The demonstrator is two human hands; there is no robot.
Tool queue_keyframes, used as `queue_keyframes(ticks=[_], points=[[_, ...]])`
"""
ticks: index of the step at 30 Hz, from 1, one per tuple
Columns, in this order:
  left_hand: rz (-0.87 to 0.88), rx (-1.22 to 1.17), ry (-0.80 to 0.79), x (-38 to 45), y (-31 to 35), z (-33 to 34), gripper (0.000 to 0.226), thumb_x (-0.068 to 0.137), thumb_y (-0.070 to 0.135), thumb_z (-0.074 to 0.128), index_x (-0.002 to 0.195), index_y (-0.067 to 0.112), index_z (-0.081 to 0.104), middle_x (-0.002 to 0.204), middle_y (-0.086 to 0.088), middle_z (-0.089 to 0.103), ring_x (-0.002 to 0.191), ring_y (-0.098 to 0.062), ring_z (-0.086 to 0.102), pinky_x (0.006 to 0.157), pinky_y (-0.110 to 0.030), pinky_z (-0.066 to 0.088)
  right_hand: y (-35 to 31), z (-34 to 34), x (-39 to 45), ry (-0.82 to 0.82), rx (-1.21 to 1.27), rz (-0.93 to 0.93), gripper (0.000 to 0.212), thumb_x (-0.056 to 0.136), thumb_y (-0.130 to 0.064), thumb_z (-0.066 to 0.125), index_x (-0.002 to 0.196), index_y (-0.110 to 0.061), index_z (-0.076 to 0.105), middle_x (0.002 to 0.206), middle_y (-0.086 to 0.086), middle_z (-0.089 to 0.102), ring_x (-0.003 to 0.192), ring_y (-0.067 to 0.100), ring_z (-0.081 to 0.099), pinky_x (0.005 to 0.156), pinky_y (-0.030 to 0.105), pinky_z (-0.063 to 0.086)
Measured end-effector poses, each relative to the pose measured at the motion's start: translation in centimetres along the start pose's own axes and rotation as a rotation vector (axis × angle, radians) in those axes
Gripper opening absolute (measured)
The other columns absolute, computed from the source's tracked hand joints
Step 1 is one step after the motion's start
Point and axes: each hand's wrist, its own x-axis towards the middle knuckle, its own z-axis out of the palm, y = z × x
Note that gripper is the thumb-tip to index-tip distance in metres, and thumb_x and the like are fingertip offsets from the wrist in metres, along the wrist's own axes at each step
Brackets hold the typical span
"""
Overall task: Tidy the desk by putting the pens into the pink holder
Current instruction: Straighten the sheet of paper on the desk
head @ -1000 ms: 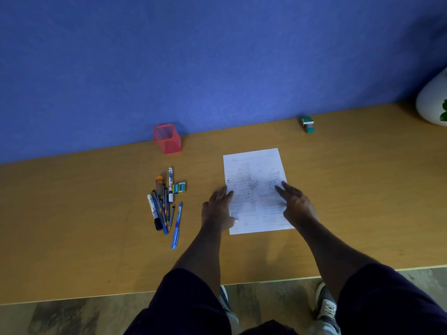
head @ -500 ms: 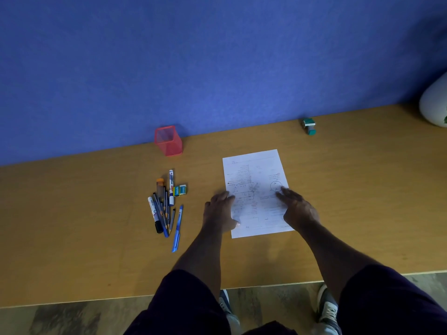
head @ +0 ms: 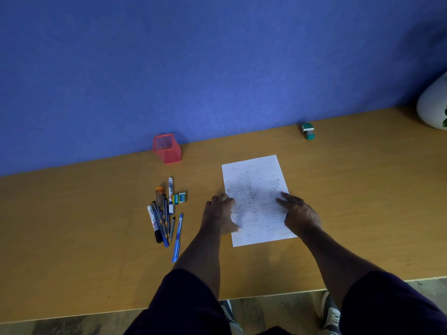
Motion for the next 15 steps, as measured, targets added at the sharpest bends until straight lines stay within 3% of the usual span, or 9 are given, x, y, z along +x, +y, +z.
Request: queue_keyframes(ticks=[6, 9, 12, 15], points=[[0.086, 0.019, 0.164, 1.8, 1.6, -0.9, 0.047, 0.083, 0.051, 0.068, 0.118, 0.021, 0.059, 0.119, 0.003, 0.057, 0.109, -0.021, 0.054, 0.091, -0.037, 0.046, -0.1, 0.1, 0.5, 0.153, -0.016, -0.089, 0.061, 0.081, -0.012, 0.068, 0.139, -0.021, 0.054, 0.145, -0.001, 0.052, 0.136, 0.020, 0.046, 0.103, 0.041, 0.044], [0.099, -0.035, 0.209, 3.1, 3.1, -1.8, 0.035, 0.087, 0.044, 0.068, 0.112, 0.021, 0.062, 0.113, 0.004, 0.060, 0.101, -0.022, 0.060, 0.084, -0.035, 0.046, 0.0, -0.3, 1.2, 0.215, -0.004, -0.071, 0.054, 0.086, -0.018, 0.069, 0.138, -0.016, 0.055, 0.142, 0.002, 0.055, 0.135, 0.021, 0.047, 0.103, 0.041, 0.043], [0.121, -0.071, 0.248, 4.6, 4.7, -2.6, 0.034, 0.086, 0.044, 0.069, 0.110, 0.021, 0.063, 0.112, 0.003, 0.063, 0.095, -0.022, 0.064, 0.080, -0.034, 0.049, 0.2, -1.1, 2.3, 0.269, -0.046, -0.062, 0.049, 0.086, -0.019, 0.068, 0.134, -0.015, 0.059, 0.138, 0.004, 0.059, 0.133, 0.022, 0.049, 0.101, 0.041, 0.044], [0.163, -0.080, 0.280, 6.1, 6.3, -3.5, 0.043, 0.086, 0.044, 0.070, 0.120, 0.020, 0.061, 0.118, 0.001, 0.064, 0.100, -0.023, 0.065, 0.084, -0.037, 0.053, 0.6, -2.0, 3.4, 0.283, -0.107, -0.038, 0.048, 0.084, -0.020, 0.068, 0.131, -0.013, 0.060, 0.136, 0.006, 0.060, 0.131, 0.023, 0.051, 0.101, 0.040, 0.044]])
